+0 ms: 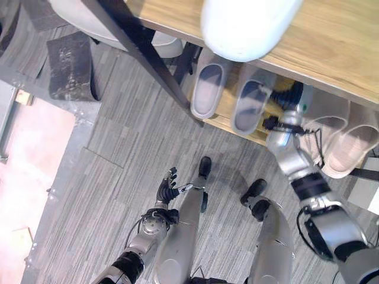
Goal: Arrange the slippers neatly on the shoe rack.
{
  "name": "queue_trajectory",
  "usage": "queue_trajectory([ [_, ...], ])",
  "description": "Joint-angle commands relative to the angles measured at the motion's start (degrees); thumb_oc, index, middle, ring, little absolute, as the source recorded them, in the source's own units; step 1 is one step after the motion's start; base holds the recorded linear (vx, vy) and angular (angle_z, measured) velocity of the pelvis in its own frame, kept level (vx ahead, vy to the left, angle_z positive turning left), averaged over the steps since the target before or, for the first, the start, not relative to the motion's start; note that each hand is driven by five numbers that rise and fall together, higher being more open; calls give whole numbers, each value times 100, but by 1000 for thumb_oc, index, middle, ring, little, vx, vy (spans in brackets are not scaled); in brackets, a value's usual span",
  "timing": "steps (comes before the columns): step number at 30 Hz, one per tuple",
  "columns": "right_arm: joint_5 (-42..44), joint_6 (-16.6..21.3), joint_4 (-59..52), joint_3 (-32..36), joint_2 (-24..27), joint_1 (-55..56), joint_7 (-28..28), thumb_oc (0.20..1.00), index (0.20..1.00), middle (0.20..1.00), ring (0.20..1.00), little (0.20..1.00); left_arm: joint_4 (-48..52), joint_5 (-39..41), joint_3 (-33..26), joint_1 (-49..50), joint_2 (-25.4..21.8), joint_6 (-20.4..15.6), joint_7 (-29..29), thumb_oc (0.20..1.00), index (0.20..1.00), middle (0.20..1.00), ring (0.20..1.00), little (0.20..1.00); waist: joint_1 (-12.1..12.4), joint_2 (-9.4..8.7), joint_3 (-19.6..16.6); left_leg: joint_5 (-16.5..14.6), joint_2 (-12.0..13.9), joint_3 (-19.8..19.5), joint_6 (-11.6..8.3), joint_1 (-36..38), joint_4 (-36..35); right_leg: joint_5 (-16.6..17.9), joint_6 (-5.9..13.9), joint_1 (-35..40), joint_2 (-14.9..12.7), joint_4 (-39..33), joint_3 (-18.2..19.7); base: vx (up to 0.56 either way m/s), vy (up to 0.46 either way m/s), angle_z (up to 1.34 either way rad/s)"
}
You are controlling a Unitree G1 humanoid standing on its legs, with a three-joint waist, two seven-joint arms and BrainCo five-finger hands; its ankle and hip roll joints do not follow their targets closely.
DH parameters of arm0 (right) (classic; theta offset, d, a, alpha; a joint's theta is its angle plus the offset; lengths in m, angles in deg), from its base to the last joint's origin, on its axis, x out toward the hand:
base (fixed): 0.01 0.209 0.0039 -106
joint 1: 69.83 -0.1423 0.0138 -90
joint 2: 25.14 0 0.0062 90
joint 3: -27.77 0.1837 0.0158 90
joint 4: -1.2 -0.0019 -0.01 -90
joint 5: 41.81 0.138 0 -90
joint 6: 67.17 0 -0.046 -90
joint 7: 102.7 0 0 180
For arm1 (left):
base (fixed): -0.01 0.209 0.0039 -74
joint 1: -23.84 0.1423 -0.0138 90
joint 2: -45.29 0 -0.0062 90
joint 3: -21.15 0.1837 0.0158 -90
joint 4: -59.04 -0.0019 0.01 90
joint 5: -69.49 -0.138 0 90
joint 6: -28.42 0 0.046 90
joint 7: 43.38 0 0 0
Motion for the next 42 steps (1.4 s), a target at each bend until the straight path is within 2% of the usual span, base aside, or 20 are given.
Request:
queue_trajectory([
  [1, 1092, 816, -481, 69, -248, 322, -345, 1000, 1000, 1000, 1000, 1000, 154, -149, 32, 12, 179, -50, 95, 1000, 1000, 1000, 1000, 1000, -14, 95, 137, -975, -57, 39, -24, 253, 594, -83, 357, 257, 173, -343, -55, -8, 19, -15],
  [4, 1933, 1088, -182, -78, -652, 514, -667, 1000, 1000, 1000, 1000, 1000, 125, -130, 55, -8, 187, -9, 153, 1000, 1000, 1000, 1000, 1000, -58, 65, 154, -1004, -42, 84, -11, 257, 654, -61, 349, 237, 180, -325, -20, -12, 16, -10],
  [6, 1973, 1098, 28, -188, -692, 479, -786, 1000, 1000, 1000, 1000, 1000, 140, -135, 54, -21, 191, -7, 169, 1000, 1000, 1000, 1000, 1000, -61, 73, 176, -1002, -42, 98, -6, 245, 669, -59, 344, 227, 182, -314, -12, -24, 9, -6],
  [10, 3034, 1284, 868, -144, -1105, 177, -1141, 1000, 1000, 1000, 1000, 1000, 208, -77, 54, -2, 131, -36, 147, 1000, 1000, 1000, 1000, 1000, 15, 146, 201, -1020, -57, 102, 2, 223, 724, -73, 329, 200, 178, -258, -1, -7, 2, -1],
  [12, 2990, 1161, 1245, -236, -1176, -149, -1048, 1000, 1000, 1000, 1000, 1000, 157, -70, 55, 16, 112, -16, 149, 1000, 1000, 1000, 1000, 1000, 94, 196, 209, -1038, -74, 100, 3, 236, 763, -81, 324, 208, 161, -220, 14, -12, 2, -3],
  [18, 3630, 1279, 1469, -218, -1505, -692, -1166, 1000, 1000, 1000, 1000, 1000, 177, 10, 57, 66, 55, 3, 157, 1000, 1000, 1000, 1000, 1000, 211, 247, 215, -1060, -94, 100, 9, 294, 783, -58, 339, 272, 147, -218, 20, -1, -2, -1],
  [24, 3938, 1369, 1447, -87, -1423, -1344, -1198, 1000, 1000, 1000, 1000, 1000, 236, 9, 96, 62, -34, 15, 87, 1000, 1000, 1000, 1000, 1000, 355, 298, 221, -1065, -132, 46, 13, 341, 807, -137, 329, 340, 152, -183, 8, 7, -9, 2],
  [31, 4097, 1388, 1050, -78, -1185, -1361, -1266, 1000, 1000, 1000, 1000, 1000, 84, 6, 92, -69, 22, 84, 89, 1000, 1000, 1000, 1000, 1000, 320, 172, 246, -1085, -110, 42, -5, 460, 802, -150, 316, 478, 192, -216, 9, 2, 0, 1],
  [37, 4238, 1403, 460, -42, -930, -174, -1591, 1000, 1000, 1000, 1000, 1000, -74, 15, -201, 7, 130, 192, 50, 1000, 1000, 1000, 1000, 1000, 156, -32, 195, -1098, 0, 74, -30, 874, 625, -89, 346, 896, 300, -432, -33, 27, -5, -1],
  [40, 4093, 1304, 342, -57, -802, 624, -1856, 1000, 1000, 1000, 1000, 1000, -42, 17, -373, 174, 112, 188, -49, 1000, 1000, 1000, 1000, 1000, 79, -105, 91, -1067, 56, 110, -37, 1302, 335, 39, 402, 1338, 369, -732, -111, 81, -17, -3],
  [42, 3678, 1129, 583, -118, -722, 1116, -2056, 1000, 1000, 1000, 1000, 1000, -82, -12, -534, 271, 120, 174, -138, 1000, 1000, 1000, 1000, 1000, 22, -162, -50, -1019, 89, 139, -53, 1723, 21, 177, 469, 1741, 448, -1050, -126, 158, -14, -7],
])
